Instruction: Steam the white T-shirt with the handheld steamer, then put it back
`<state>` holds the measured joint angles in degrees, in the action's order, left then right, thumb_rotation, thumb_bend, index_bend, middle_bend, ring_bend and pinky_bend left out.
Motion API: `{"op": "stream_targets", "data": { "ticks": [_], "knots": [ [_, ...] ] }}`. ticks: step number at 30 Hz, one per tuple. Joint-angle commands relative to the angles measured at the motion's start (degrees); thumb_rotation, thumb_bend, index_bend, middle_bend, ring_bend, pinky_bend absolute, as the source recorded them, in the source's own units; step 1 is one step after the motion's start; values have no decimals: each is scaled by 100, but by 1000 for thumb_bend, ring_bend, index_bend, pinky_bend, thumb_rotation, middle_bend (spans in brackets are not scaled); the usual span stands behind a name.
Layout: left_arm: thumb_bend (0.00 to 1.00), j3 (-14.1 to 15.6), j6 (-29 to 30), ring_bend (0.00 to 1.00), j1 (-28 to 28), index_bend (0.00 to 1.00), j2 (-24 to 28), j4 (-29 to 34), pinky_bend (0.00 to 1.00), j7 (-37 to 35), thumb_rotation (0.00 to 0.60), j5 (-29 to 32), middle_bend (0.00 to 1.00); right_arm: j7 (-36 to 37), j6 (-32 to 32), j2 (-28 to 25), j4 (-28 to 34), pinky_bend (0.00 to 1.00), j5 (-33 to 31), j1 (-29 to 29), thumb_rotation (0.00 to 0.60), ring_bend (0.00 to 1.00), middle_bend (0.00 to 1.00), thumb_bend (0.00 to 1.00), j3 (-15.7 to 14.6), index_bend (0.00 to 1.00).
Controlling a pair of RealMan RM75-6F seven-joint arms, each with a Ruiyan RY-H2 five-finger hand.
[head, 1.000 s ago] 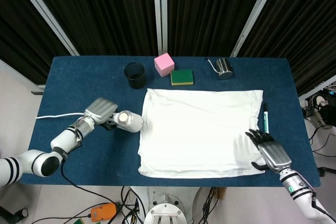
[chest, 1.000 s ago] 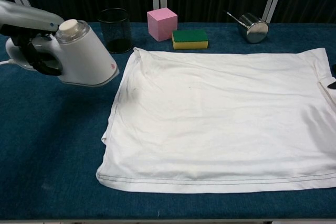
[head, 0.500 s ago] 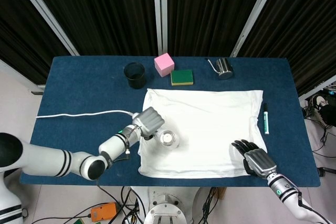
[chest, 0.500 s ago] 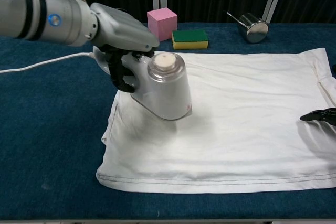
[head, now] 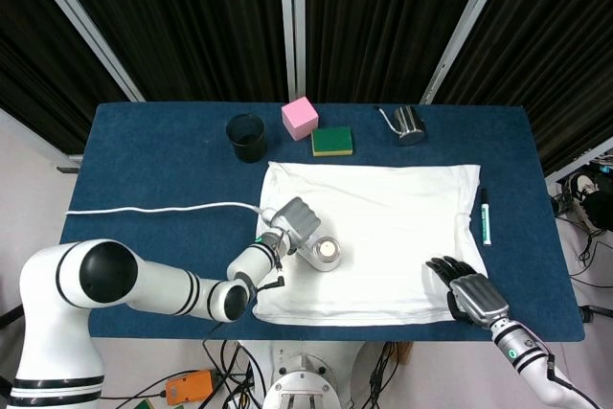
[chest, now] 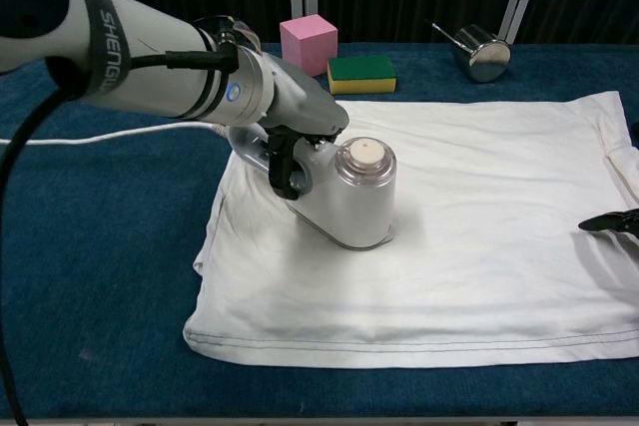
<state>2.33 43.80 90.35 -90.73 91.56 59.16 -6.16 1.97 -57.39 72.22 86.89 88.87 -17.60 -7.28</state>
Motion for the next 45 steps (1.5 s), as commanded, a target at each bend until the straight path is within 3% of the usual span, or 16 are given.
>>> {"op": "stream_targets", "data": {
  "ticks": [1, 15, 19, 25, 32, 38, 45],
  "knots": [
    [620, 139, -221, 756, 129, 823, -83, -344, 692, -92, 501, 376, 882, 14, -5, 15, -23, 194, -14, 5, 600, 63, 131, 979, -8, 78],
    [620, 562, -551, 751, -341, 823, 416, -817, 692, -983, 502, 799, 880, 32, 15, 67, -92, 194, -87, -40, 600, 63, 131, 978, 22, 75],
    [619, 603, -410, 748, -491, 823, 698, -615, 692, -1208, 502, 631, 879, 33, -5, 71, -103, 194, -86, -47, 600, 63, 131, 978, 28, 74],
    [616, 376, -137, 747, -553, 823, 966, 37, 692, -1437, 503, 32, 879, 70, -205, 49, -99, 194, -8, 8, 600, 63, 131, 978, 30, 72],
    [615, 225, 143, 746, -350, 823, 581, 481, 692, -1230, 498, -424, 878, 113, -345, 33, -108, 194, 37, 63, 600, 63, 131, 978, 15, 71],
    [614, 273, 478, 745, -179, 823, 212, 654, 692, -936, 474, -367, 878, 110, -344, 45, -124, 194, 33, 78, 600, 63, 131, 978, -7, 71],
    [613, 465, 672, 744, -258, 823, 204, 710, 692, -850, 465, -165, 878, 106, -328, 63, -142, 194, 34, 61, 600, 64, 131, 977, 0, 71]
  ]
}}
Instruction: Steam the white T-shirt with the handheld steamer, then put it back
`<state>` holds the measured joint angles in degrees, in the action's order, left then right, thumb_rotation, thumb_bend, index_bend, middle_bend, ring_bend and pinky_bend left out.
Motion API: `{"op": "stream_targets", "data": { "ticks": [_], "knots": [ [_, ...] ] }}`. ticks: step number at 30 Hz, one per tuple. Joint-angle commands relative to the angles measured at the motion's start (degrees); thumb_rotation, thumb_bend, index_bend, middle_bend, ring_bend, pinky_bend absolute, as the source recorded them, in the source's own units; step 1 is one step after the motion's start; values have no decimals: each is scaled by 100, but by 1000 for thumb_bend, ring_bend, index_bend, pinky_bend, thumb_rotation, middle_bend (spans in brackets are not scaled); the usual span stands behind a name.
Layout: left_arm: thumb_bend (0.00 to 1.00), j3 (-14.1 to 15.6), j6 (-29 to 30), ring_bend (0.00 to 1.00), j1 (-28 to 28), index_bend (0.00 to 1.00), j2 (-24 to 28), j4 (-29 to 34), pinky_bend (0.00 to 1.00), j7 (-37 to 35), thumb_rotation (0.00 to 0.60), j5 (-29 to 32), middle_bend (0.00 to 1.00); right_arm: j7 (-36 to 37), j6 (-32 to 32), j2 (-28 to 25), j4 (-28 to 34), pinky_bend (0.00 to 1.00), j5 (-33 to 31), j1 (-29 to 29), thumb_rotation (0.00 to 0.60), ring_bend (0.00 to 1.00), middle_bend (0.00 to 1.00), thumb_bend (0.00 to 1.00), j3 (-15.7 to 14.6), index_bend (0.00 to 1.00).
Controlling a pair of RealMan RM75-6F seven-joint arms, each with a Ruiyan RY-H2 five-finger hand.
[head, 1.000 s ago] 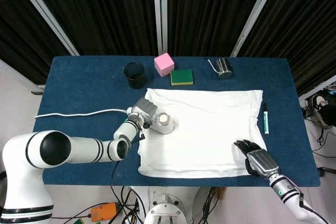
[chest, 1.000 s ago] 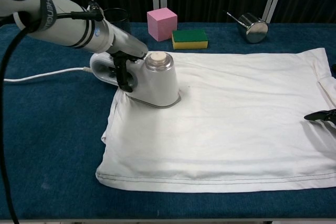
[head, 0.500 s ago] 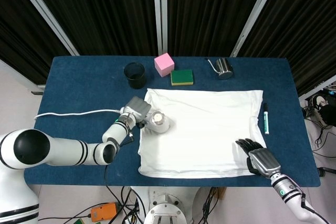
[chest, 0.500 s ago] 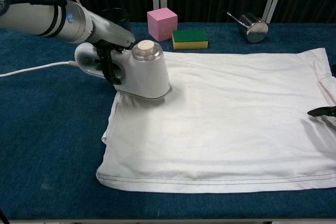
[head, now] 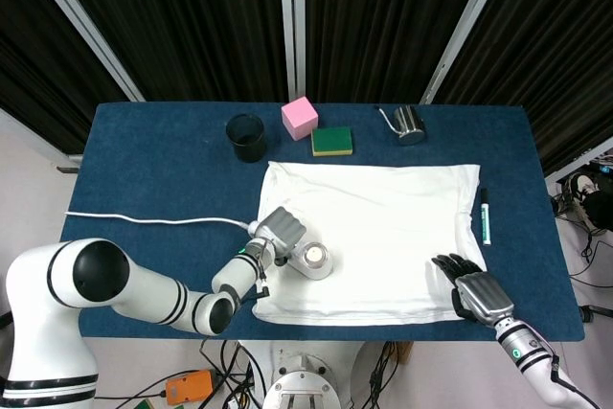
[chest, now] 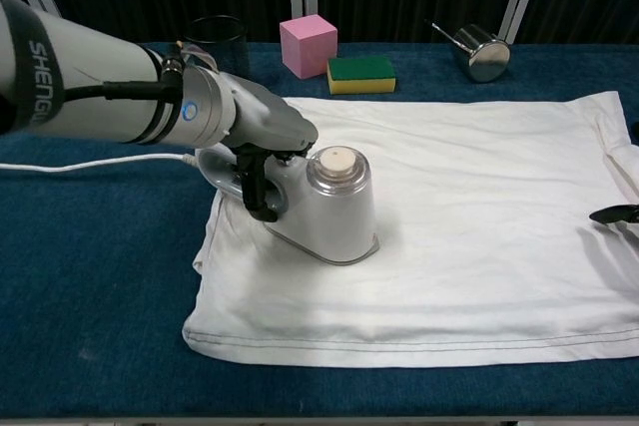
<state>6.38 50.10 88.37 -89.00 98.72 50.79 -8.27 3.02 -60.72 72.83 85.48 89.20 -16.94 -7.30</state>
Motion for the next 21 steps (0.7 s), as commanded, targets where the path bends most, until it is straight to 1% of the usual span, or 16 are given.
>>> {"op": "stream_targets", "data": {
  "ticks": [1, 7, 11, 14, 17, 21],
  "knots": [
    [613, 87, 47, 744, -103, 823, 58, -15, 692, -42, 464, 51, 878, 0, 7, 5, -3, 194, 2, -9, 600, 63, 131, 977, 5, 72],
    [613, 322, -70, 743, -464, 823, 339, -159, 692, -318, 464, 66, 878, -12, 19, 14, -1, 194, 11, -35, 600, 63, 131, 978, 17, 71],
    [613, 515, 44, 744, -660, 823, 496, -270, 692, -348, 466, 86, 878, -26, 29, 15, 4, 194, 6, -47, 600, 63, 131, 977, 22, 72],
    [613, 621, 193, 743, -759, 823, 672, -192, 692, -297, 465, 73, 878, -21, 26, 19, 2, 194, 12, -56, 600, 63, 131, 978, 27, 71],
    [612, 588, 332, 743, -828, 823, 846, 41, 692, -323, 463, -46, 878, -11, 31, 23, -8, 194, 12, -65, 600, 63, 131, 978, 31, 71],
    [608, 421, 509, 743, -900, 823, 1053, 566, 692, -385, 464, -468, 878, 5, 46, 24, -15, 194, 3, -78, 600, 63, 131, 977, 35, 71]
  ]
}}
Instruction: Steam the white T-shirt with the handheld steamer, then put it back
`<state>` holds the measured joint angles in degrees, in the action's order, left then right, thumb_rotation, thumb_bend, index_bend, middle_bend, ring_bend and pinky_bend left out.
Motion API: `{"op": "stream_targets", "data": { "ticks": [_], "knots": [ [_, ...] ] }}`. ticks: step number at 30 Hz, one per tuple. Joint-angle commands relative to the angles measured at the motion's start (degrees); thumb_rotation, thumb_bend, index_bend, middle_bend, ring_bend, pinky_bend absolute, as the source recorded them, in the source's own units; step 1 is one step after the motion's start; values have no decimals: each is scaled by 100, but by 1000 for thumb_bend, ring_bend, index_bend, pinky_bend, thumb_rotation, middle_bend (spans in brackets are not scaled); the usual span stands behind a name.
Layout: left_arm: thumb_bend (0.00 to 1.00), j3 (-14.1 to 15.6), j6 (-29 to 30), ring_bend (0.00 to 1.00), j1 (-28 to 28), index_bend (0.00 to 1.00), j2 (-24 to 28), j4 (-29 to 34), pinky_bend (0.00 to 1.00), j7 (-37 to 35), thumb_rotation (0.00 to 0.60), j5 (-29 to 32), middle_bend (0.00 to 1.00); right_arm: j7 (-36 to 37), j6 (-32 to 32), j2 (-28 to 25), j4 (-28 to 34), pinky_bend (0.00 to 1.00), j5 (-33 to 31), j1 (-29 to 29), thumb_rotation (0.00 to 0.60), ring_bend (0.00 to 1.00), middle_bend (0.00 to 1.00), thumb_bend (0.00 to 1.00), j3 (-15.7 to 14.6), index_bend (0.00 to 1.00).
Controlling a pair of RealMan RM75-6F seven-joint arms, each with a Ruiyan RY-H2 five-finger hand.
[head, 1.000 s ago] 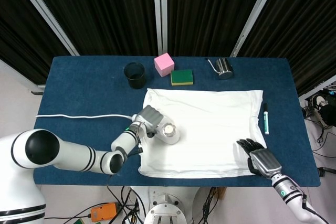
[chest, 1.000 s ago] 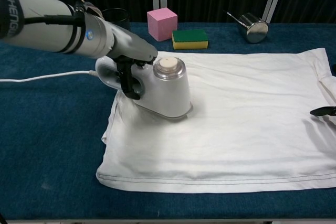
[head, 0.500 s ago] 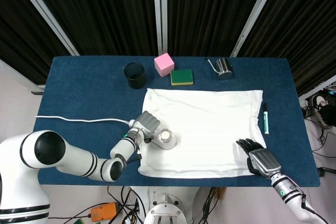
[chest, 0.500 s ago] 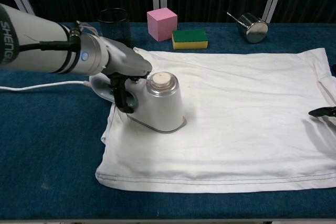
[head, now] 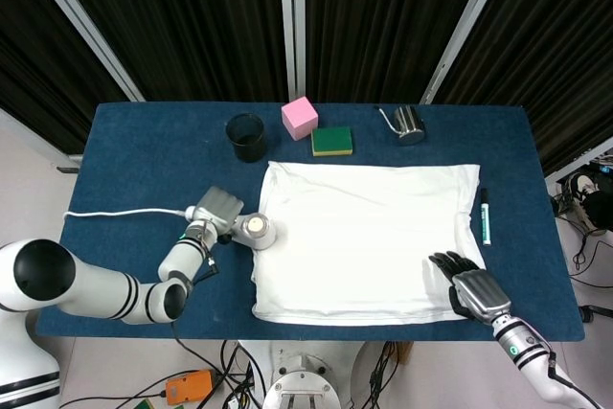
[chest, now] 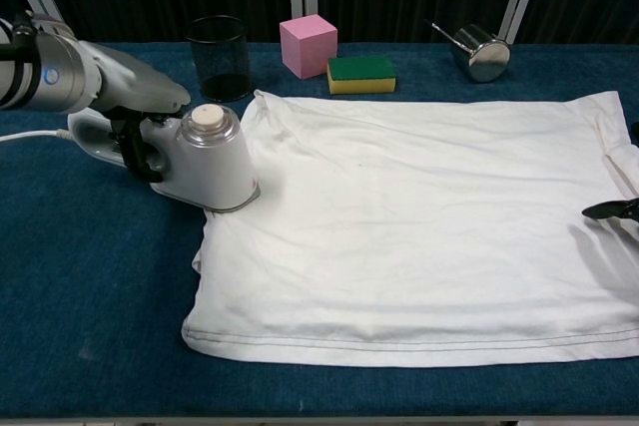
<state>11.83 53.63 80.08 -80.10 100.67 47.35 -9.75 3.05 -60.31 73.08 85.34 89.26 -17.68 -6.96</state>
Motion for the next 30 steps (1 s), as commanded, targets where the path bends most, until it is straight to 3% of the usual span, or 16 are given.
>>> {"op": "stream_targets", "data": {
  "ticks": [1, 8, 17, 30],
  "knots": [
    [607, -173, 205, 743, -72, 823, 160, 492, 692, -13, 463, -444, 878, 1, 12, -2, -3, 194, -7, -9, 600, 63, 131, 978, 2, 71],
    [599, -421, 414, 743, 59, 823, -244, 865, 692, 377, 462, -748, 878, 14, 13, -17, -4, 194, -32, 0, 600, 63, 131, 978, -6, 71],
    [593, -584, 833, 743, 275, 823, -876, 809, 692, 1034, 465, -229, 878, 22, -10, -20, -12, 194, -52, 25, 600, 63, 131, 978, -13, 71],
    [591, -183, 877, 742, -147, 823, -474, 713, 692, 1063, 465, 136, 878, -2, 1, -18, 1, 194, -58, -6, 600, 63, 131, 977, 16, 71]
  ]
}}
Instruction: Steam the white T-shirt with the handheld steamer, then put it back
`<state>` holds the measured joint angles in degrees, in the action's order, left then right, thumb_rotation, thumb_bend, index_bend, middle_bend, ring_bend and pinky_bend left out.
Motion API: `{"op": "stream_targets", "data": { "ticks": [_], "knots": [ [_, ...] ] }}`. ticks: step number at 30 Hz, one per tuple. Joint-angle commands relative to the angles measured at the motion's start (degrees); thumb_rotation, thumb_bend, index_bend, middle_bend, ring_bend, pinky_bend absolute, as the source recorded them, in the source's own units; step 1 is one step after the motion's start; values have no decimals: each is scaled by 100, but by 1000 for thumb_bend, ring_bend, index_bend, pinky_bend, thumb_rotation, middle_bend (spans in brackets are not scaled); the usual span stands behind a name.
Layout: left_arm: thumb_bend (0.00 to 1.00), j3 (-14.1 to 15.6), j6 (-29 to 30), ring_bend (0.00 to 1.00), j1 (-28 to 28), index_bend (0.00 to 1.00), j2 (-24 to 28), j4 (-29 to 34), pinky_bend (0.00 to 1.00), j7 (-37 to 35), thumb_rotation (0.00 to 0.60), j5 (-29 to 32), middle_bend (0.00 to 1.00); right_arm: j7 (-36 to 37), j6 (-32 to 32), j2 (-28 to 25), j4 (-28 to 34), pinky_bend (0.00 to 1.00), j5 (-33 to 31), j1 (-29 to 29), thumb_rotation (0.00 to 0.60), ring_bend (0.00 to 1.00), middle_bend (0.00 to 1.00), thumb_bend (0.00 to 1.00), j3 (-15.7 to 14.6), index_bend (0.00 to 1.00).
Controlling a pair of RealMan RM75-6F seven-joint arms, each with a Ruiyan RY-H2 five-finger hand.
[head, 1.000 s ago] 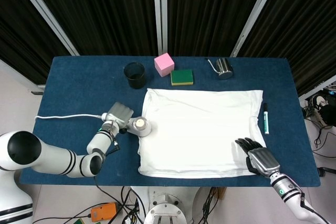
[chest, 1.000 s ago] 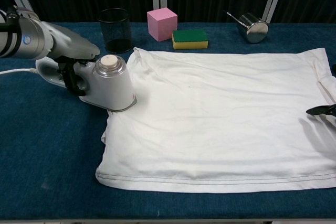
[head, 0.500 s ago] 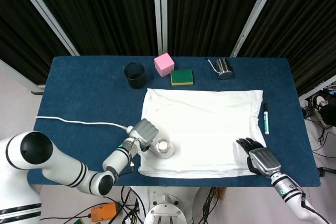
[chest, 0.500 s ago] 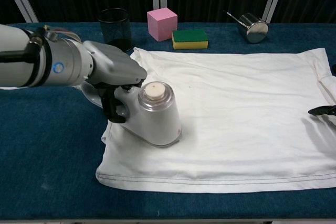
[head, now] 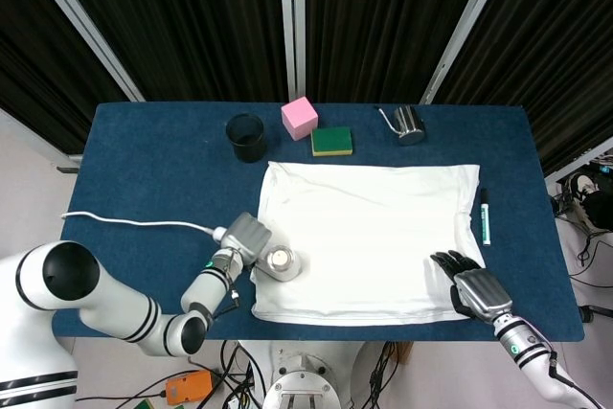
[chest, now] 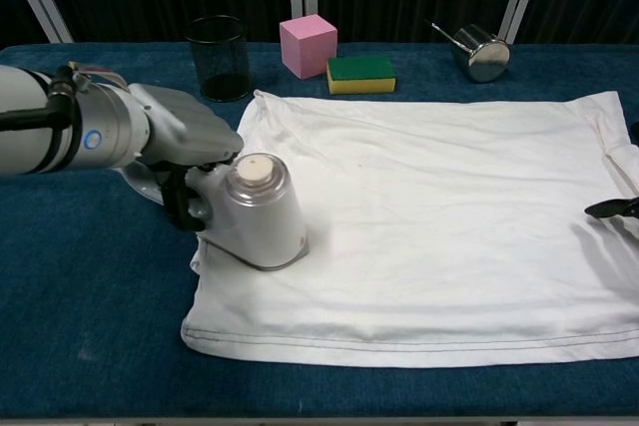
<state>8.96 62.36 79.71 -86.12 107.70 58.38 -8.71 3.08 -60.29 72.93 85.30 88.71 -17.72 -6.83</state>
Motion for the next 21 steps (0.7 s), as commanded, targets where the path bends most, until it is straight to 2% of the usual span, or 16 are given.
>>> {"op": "stream_targets", "data": {
  "ticks": [1, 5, 13, 21],
  "knots": [
    [591, 144, 14, 742, -155, 823, 192, 29, 692, -60, 464, 32, 878, -8, -3, -6, 9, 194, -5, -2, 600, 63, 131, 977, 5, 71],
    [590, 227, 85, 740, -390, 823, 540, 145, 692, -288, 465, -68, 877, -14, -56, -19, 32, 194, 2, 8, 600, 63, 131, 977, 24, 71],
    [577, 128, 94, 718, -1056, 816, 1408, 238, 692, -1274, 465, -669, 853, -15, -430, -197, 154, 194, -1, 119, 600, 63, 131, 978, 135, 71],
    [563, 88, -653, 689, -1458, 808, 1442, -502, 692, -1687, 463, -631, 819, 6, -614, -310, 220, 194, -32, 190, 600, 63, 131, 977, 211, 71]
  ]
}}
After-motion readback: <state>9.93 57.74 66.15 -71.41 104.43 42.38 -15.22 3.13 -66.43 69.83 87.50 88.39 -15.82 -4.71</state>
